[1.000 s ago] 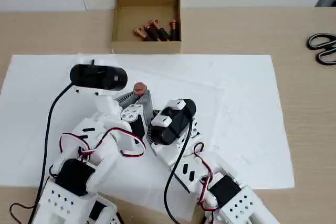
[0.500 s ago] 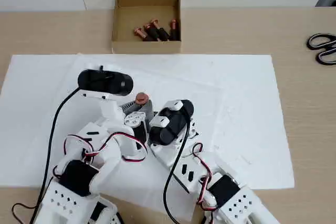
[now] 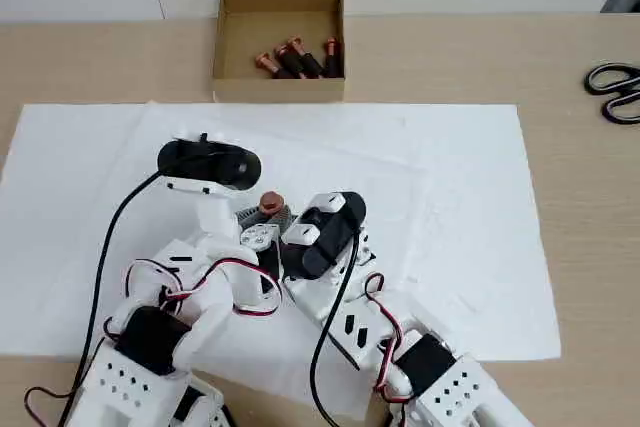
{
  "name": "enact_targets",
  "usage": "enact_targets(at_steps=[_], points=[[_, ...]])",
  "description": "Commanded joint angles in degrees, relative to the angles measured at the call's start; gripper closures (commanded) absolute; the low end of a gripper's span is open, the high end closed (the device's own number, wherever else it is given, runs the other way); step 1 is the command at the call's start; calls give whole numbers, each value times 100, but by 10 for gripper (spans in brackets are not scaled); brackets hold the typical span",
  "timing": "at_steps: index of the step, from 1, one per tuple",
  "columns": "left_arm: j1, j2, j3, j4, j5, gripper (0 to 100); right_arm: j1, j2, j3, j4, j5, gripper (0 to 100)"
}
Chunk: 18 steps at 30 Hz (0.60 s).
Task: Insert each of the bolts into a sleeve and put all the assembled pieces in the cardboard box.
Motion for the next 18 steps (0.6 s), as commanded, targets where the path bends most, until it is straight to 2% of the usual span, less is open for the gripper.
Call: enact_targets(at_steps=[1,9,15,18], points=[[-35,-26,48,97,9,994,4,-198,-97,-145,18,988],[-35,-26,215,70,0,984,4,-198,-97,-145,18,988],[-35,-26,207,97,9,826,13,-198,-88,-145,18,988],[-35,-26,-4,176,18,787,13,-198,-88,-136,18,988]])
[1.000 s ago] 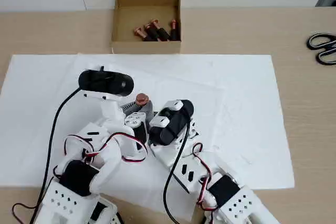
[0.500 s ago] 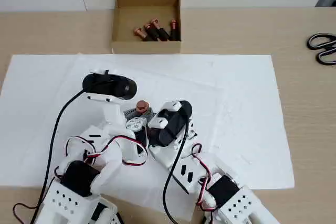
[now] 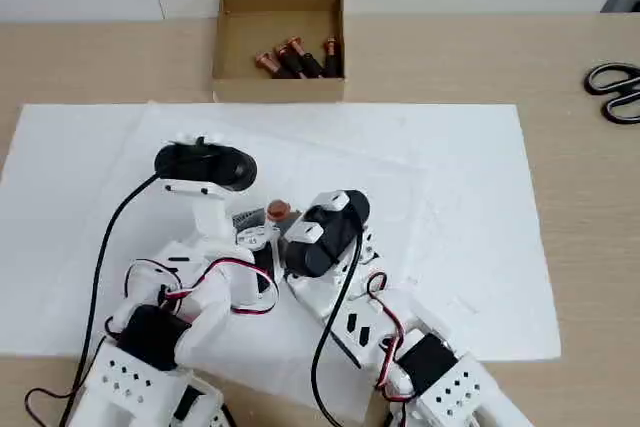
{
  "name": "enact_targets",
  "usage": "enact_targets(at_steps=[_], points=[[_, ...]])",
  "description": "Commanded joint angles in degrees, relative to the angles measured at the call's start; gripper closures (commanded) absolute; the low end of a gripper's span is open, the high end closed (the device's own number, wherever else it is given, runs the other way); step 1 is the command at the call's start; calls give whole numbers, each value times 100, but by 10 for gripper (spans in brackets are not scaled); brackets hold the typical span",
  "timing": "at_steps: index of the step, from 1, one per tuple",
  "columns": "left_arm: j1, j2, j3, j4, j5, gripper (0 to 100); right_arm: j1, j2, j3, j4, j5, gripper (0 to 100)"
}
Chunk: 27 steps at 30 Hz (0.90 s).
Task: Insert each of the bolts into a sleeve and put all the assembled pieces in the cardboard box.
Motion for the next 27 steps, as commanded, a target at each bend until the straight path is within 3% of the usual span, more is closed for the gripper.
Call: enact_targets(at_steps=[1,14,20,27], points=[[26,-53,-356,141,26,784,-22,-198,-97,-136,18,988],[18,-53,-1226,738,35,779,-13,-198,-70,-136,18,988],[-695,-53,-1692,1178,35,779,4,-198,-70,-127,18,988],[-1547,-53,-2114,2338,-167,779,40,-189,-62,-101,26,988]])
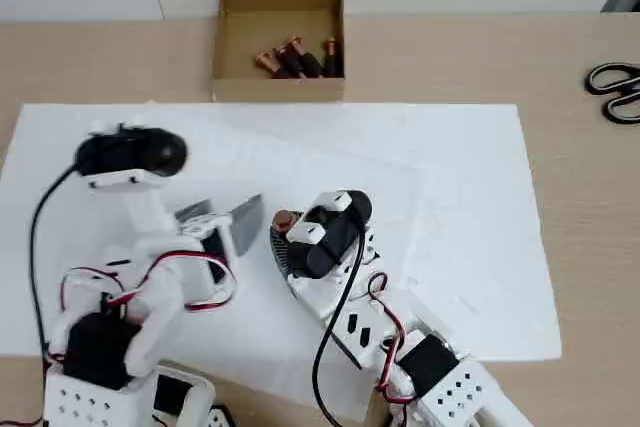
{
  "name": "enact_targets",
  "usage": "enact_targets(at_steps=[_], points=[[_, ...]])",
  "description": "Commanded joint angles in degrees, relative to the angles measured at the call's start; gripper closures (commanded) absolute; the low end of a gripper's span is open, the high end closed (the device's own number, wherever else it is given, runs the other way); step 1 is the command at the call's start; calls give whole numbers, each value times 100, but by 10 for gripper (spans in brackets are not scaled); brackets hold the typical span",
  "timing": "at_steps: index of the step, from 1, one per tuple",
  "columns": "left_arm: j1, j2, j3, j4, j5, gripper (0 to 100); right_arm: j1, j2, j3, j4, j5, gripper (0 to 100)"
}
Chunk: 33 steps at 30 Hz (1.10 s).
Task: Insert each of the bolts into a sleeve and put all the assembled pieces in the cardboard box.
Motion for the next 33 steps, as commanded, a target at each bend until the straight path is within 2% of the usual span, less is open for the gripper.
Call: enact_targets(at_steps=[1,3,7,12,17,28,33], points=[[-440,-62,-295,563,-448,779,110,-110,-70,-101,26,988],[-826,-62,-286,791,-1152,779,286,-92,-97,-92,26,988],[-1829,-53,-286,756,-2532,779,778,-66,-316,251,26,988],[-2391,-62,-303,905,-2585,779,1367,242,-1486,1675,26,988],[-2435,-62,-303,1081,-2593,780,1956,1165,-2708,2167,53,988],[-2444,-62,-303,1081,-2593,782,2176,3846,-5451,2167,26,988],[-2444,-62,-303,1081,-2593,782,2475,5147,-6409,1226,35,988]])
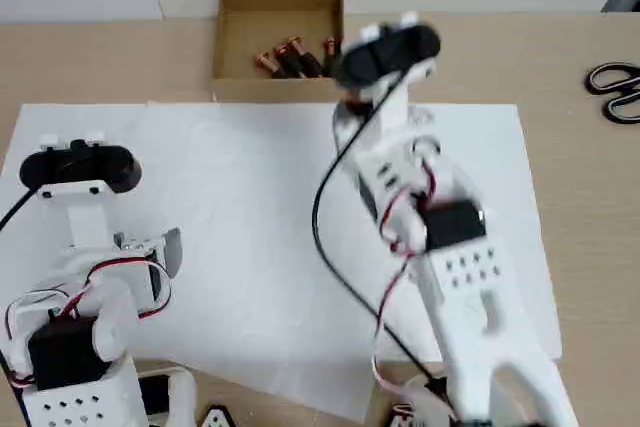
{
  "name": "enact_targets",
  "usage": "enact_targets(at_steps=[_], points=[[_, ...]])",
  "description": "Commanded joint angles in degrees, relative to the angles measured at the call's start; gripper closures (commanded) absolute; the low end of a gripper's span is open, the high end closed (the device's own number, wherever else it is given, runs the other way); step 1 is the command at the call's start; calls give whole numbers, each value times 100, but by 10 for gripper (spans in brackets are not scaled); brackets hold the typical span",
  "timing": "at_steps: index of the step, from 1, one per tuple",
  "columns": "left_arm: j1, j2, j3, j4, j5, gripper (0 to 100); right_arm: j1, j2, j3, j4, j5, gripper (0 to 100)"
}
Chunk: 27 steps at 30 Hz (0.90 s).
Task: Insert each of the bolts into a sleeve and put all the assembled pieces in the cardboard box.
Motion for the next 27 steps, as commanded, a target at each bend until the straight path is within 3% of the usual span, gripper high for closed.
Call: enact_targets(at_steps=[1,15,27], points=[[-26,-62,-277,18,-26,782,171,840,-905,-875,44,988],[-26,-62,-277,18,-26,782,215,4848,-3411,-3802,44,988],[-26,-62,-277,18,-26,782,224,8048,-6268,-4145,53,988]])
